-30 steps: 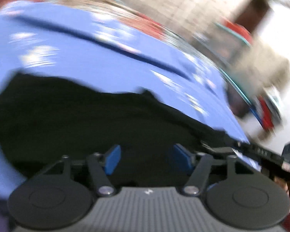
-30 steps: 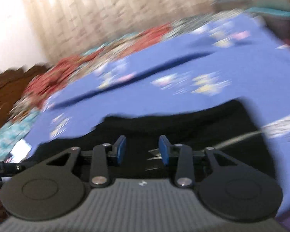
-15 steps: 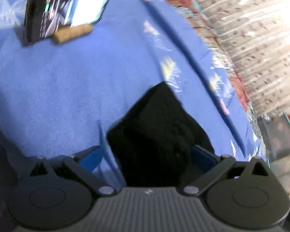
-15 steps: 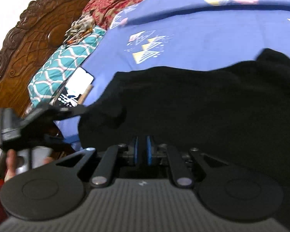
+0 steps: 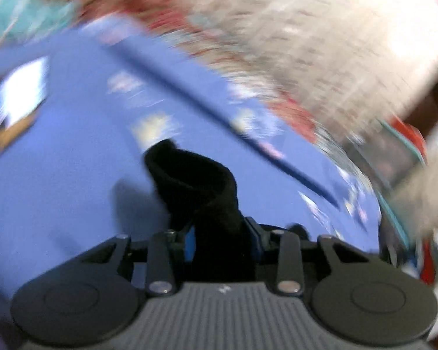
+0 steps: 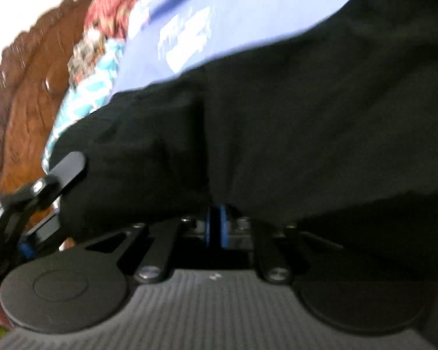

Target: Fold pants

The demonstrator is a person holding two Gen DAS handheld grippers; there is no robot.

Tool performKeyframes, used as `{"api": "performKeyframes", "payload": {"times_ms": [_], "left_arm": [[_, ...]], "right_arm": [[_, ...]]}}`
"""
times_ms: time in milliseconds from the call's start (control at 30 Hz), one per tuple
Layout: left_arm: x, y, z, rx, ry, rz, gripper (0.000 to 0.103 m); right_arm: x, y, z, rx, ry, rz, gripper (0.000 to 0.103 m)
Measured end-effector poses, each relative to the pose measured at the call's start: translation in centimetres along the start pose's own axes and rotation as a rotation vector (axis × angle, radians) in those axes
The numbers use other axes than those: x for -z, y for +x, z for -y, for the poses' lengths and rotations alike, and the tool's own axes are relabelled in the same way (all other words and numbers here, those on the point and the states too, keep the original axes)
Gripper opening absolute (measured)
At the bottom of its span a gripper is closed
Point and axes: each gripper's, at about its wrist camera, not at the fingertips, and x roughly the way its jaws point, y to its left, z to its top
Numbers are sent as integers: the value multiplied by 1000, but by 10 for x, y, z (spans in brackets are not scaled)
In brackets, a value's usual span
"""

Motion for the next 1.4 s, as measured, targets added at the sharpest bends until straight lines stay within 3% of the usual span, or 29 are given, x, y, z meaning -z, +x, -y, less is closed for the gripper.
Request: {"api": "performKeyframes", "payload": {"times_ms": [100,167,200,233,300,367,467,533,600,767,800,833,933,1033,1133,1167,1200,1233,1267,1333,1400], "left_arm": [[15,8,63,58,260,2,34],[33,25,97,96,385,-42,37],[43,34,111,119,424,-81,43],[53,45,121,146,455,-123,49],[74,65,134,166,505,-211,50],[88,73,137,158,517,-286,51],[85,49,128,204,484,-267,58],[70,34,112,233,395,-247,65],[58,16,87,206,295,-208,67],[40,5,37,52,84,-187,62],[39,5,30,37,51,-194,56],[39,8,25,28,19,-207,52],[40,24,25,11,-3,-235,41],[44,39,42,39,47,-271,37],[51,45,67,45,171,-272,37],[56,51,77,25,227,-292,38],[62,59,84,-6,275,-317,39],[69,67,90,-42,325,-348,39],[77,76,93,-81,373,-377,39],[81,80,97,-111,396,-393,39],[70,76,100,-90,370,-385,38]], "right_arm": [[3,-47,26,-25,74,138,13],[6,-80,50,-10,140,227,14],[10,-95,61,1,164,269,16],[14,-110,73,14,188,307,24],[25,-134,97,37,260,362,37],[37,-149,119,37,337,391,42],[54,-161,139,-58,422,413,48],[56,-162,142,-92,429,414,63],[54,-157,131,-94,387,402,72],[43,-130,95,-17,187,311,72],[38,-117,82,14,132,305,61],[38,-113,73,43,74,293,36],[39,-114,60,92,-20,291,23],[45,-138,46,143,-126,387,22],[55,-159,40,219,-227,485,23],[56,-161,48,243,-215,491,23],[55,-155,60,278,-189,472,28],[53,-147,72,310,-157,436,40],[54,-140,86,340,-114,394,42],[56,-147,100,277,-42,406,45],[53,-163,102,240,4,447,45]]}}
